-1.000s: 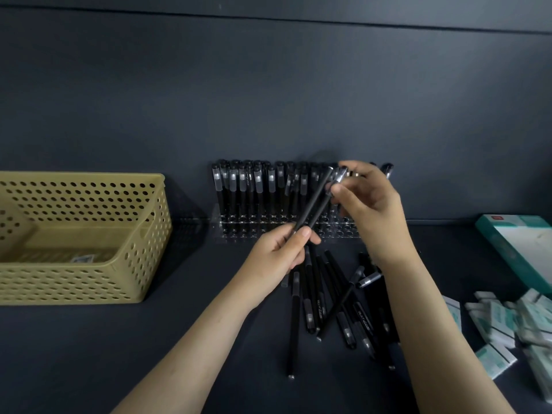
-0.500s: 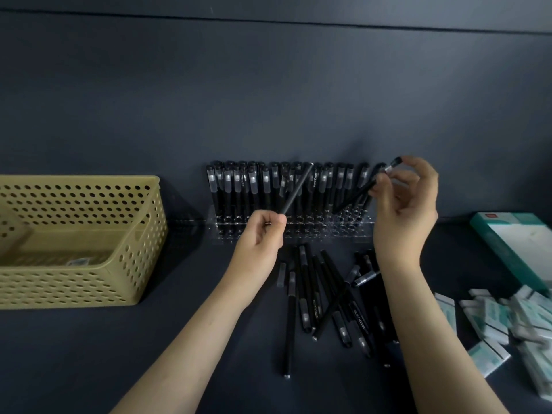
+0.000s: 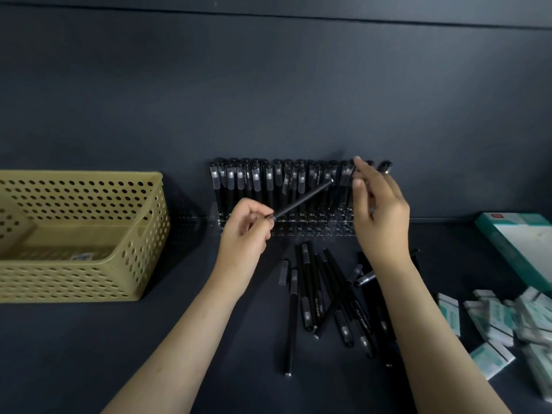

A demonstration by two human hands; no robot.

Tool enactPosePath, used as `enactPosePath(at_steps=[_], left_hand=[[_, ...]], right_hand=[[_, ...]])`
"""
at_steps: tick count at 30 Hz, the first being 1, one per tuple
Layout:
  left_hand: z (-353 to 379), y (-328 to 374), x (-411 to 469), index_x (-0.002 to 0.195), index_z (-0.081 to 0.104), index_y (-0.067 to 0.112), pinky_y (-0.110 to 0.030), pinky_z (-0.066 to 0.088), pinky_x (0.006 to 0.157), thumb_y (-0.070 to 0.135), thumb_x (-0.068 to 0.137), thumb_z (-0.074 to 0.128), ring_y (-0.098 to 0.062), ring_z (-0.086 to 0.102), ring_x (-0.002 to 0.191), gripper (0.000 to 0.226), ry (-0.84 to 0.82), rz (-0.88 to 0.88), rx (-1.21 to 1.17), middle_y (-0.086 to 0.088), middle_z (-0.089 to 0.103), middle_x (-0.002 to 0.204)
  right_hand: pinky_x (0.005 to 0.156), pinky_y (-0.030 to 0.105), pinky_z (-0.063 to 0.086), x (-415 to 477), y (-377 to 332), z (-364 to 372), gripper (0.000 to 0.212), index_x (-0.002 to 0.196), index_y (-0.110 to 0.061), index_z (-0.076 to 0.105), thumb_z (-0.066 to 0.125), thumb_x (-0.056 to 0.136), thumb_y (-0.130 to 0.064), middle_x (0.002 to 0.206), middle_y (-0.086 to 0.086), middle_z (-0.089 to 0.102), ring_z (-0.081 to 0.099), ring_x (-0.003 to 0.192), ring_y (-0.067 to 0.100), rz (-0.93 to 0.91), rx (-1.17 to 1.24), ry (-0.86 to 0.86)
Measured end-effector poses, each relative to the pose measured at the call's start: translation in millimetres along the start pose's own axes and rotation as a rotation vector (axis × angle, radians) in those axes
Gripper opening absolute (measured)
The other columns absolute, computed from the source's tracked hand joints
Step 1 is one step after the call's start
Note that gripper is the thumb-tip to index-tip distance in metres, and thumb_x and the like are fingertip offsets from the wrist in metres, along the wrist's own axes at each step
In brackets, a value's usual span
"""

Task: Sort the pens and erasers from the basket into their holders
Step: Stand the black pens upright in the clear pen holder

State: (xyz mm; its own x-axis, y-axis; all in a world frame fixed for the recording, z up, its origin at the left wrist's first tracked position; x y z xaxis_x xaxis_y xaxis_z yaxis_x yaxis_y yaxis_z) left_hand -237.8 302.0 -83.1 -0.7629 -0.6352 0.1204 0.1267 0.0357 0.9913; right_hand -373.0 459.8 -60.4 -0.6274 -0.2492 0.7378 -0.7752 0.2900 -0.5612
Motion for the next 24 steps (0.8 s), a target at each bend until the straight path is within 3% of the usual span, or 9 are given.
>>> enactPosePath(at_steps=[4, 7, 9, 12, 17, 20, 24], left_hand=[[-5.4, 1.5, 2.1, 0.081, 0.062, 0.016, -0.027, 0.041, 0.06, -0.003, 0.088, 0.054, -0.011, 0.045, 0.058, 0.022, 0.055, 0.023, 0.03, 0.011, 0.055, 0.062], [-7.9, 3.7, 2.2, 0.082, 0.066, 0.023, -0.021, 0.046, 0.063, 0.003, 0.09, 0.057, -0.012, 0.049, 0.063, 0.023, 0.051, 0.058, 0.065, 0.007, 0.054, 0.066], [-7.0, 7.3, 1.1, 0.084, 0.067, 0.025, -0.017, 0.048, 0.063, 0.008, 0.09, 0.06, -0.011, 0.051, 0.063, 0.02, 0.032, 0.082, 0.123, 0.007, 0.056, 0.067], [0.6, 13.9, -4.0, 0.091, 0.066, 0.027, -0.015, 0.049, 0.064, 0.014, 0.09, 0.062, -0.006, 0.055, 0.064, 0.014, -0.013, 0.119, 0.199, 0.011, 0.058, 0.067], [15.8, 16.4, -11.7, 0.101, 0.061, 0.03, -0.04, 0.056, 0.08, 0.022, 0.089, 0.066, -0.02, 0.064, 0.083, 0.015, -0.085, 0.187, 0.207, 0.002, 0.065, 0.086], [22.2, 20.4, -12.6, 0.107, 0.06, 0.024, -0.027, 0.053, 0.076, 0.018, 0.09, 0.065, -0.012, 0.066, 0.082, 0.018, -0.087, 0.219, 0.163, 0.003, 0.067, 0.088], [28.5, 22.0, -12.4, 0.129, 0.048, 0.025, -0.021, 0.051, 0.087, 0.019, 0.092, 0.061, -0.008, 0.066, 0.094, 0.04, -0.115, 0.221, 0.087, 0.004, 0.07, 0.098]], right_hand=[[0.097, 0.008, 0.033, 0.9, 5.5, -1.3, 0.043, 0.132, -0.019, 0.059, 0.036, 0.101, -0.038, 0.117, -0.003, 0.051, 0.049, 0.118, 0.019, 0.086, 0.045, -0.154], [0.105, 0.036, 0.04, 0.3, 3.7, -5.1, 0.043, 0.131, -0.022, 0.059, 0.038, 0.1, -0.041, 0.117, -0.006, 0.051, 0.048, 0.118, 0.019, 0.092, 0.067, -0.144], [0.106, 0.039, 0.037, 1.3, -3.1, -8.9, 0.037, 0.128, -0.021, 0.061, 0.047, 0.098, -0.039, 0.115, -0.007, 0.053, 0.049, 0.113, 0.016, -0.011, 0.008, -0.129], [0.102, 0.027, 0.038, 2.1, -17.8, -9.0, 0.03, 0.114, -0.017, 0.069, 0.061, 0.091, -0.035, 0.112, -0.003, 0.062, 0.056, 0.108, 0.016, -0.174, 0.006, -0.191], [0.079, 0.024, 0.052, -4.7, -29.5, -1.6, 0.017, 0.1, -0.016, 0.074, 0.074, 0.083, -0.019, 0.095, -0.009, 0.07, 0.064, 0.085, 0.01, -0.107, 0.195, -0.446], [0.072, 0.019, 0.049, -6.0, -31.9, -1.6, 0.019, 0.102, -0.017, 0.073, 0.074, 0.083, -0.014, 0.093, -0.009, 0.071, 0.064, 0.082, 0.015, -0.024, 0.289, -0.524], [0.078, 0.031, 0.055, -4.3, -30.5, -5.3, 0.038, 0.12, -0.023, 0.064, 0.07, 0.086, -0.008, 0.094, -0.006, 0.07, 0.065, 0.082, 0.016, 0.037, 0.354, -0.489]])
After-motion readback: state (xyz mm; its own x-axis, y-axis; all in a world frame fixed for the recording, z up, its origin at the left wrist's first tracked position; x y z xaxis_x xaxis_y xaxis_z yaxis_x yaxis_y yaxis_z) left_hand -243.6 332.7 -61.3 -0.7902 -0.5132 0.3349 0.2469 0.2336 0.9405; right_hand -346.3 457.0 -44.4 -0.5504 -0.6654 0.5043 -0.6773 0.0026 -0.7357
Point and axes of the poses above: each hand's wrist, its own x-axis towards the middle knuckle, its own z-axis out of the palm, y = z × x, the point moved 3 cm from there along x, towards the middle knuckle
